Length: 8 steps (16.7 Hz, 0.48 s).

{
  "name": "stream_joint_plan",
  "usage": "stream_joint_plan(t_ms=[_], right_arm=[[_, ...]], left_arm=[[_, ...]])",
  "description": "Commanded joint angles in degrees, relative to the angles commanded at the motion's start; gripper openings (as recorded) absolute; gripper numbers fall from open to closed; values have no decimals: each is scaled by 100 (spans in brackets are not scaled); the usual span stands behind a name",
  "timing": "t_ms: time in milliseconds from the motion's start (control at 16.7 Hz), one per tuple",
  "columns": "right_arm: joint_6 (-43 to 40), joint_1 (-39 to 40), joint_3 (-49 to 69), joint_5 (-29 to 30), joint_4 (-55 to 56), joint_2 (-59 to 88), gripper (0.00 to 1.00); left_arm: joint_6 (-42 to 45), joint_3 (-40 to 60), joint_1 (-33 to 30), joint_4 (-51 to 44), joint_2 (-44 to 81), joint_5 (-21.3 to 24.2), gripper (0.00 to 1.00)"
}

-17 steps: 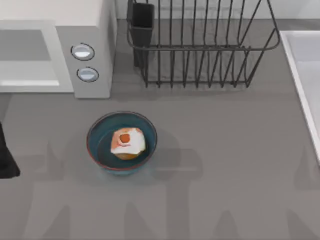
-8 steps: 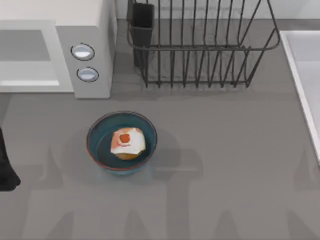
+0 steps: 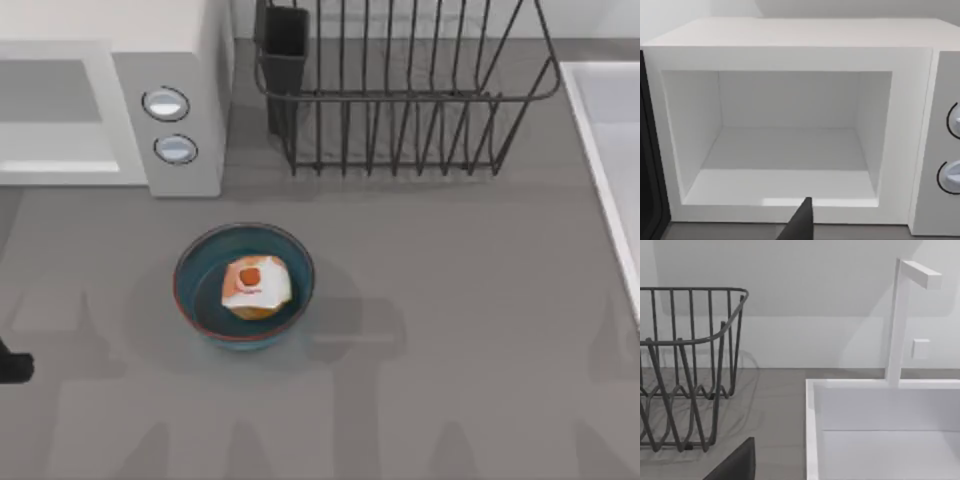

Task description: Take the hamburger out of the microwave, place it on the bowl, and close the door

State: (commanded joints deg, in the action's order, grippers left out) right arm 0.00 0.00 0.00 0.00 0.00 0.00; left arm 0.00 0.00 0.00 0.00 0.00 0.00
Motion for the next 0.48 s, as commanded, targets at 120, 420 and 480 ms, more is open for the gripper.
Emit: stream_joint_plan(t_ms=[120,420,480], right_arm=[[0,0,0,0,0,0,100],[0,0,0,0,0,0,100],[0,0,0,0,0,0,100]], left_arm=[[0,0,0,0,0,0,32],[0,0,0,0,0,0,0],[0,0,0,0,0,0,0]])
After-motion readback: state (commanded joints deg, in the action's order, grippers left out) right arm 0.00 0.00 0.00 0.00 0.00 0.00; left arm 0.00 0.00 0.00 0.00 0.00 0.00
